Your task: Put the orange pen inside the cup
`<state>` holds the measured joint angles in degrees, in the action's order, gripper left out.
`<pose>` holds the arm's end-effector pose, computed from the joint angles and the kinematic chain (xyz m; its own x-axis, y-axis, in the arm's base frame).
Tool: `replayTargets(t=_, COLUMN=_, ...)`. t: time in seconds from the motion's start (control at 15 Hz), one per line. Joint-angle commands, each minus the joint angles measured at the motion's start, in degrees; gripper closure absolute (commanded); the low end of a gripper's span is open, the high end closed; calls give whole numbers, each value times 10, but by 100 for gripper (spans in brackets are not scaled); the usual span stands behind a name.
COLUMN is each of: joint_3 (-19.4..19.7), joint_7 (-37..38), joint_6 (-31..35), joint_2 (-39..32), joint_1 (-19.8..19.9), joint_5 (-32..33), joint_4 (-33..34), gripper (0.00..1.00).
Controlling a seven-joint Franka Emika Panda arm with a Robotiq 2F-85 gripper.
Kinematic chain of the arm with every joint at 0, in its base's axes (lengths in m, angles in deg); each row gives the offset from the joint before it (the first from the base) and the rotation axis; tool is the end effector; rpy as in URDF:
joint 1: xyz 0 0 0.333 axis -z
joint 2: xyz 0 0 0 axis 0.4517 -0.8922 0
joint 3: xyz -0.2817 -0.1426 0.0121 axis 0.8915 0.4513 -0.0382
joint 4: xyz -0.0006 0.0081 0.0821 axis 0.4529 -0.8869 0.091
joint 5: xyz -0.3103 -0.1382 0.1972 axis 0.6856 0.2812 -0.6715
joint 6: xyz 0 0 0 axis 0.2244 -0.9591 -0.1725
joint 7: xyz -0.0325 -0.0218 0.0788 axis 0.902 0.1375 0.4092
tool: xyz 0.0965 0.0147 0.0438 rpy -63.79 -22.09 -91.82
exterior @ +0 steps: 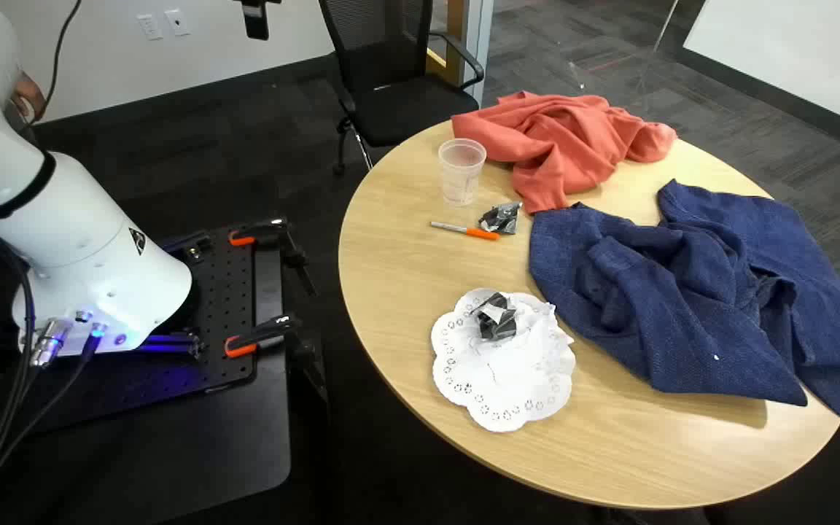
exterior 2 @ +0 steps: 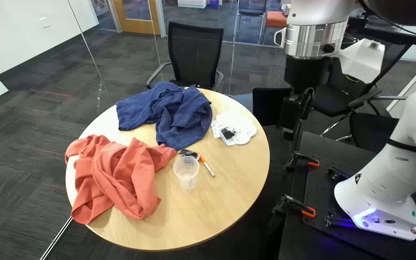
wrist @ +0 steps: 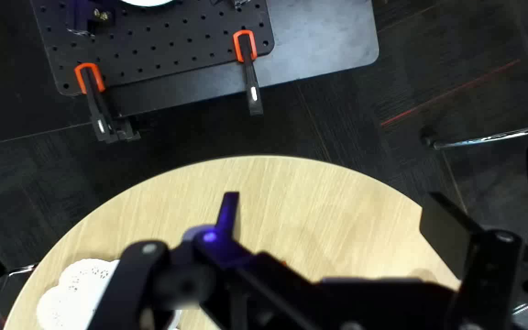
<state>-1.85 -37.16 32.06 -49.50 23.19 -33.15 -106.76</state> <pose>0.3213 0.0827 0.4669 0.9616 -0.1940 -0.1941 -0.2121 -0.9742 -0.0768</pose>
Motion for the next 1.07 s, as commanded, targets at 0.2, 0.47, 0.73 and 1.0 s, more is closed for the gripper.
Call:
replayTargets(t=0.2, joint_3=-4, joint_7=-3, joint_6=-2, joint_2=0, joint_1=6, joint_5=-2, joint_4=1, gripper=0)
replayTargets(t=0.47, joint_3=-9, joint_7=3, joint_6=32, joint_2=-21, joint_1=12, joint_5=5, joint_4=11, gripper=0)
replayTargets(t=0.73, joint_3=-9, joint_7=10, joint_6=110, joint_2=-69, joint_1=23, joint_5=14, joint_4=23, gripper=0)
replayTargets(t=1.0, joint_3=-10, joint_7=33, joint_6=240, joint_2=-152, joint_1=40, joint_5=28, joint_4=28, gripper=0)
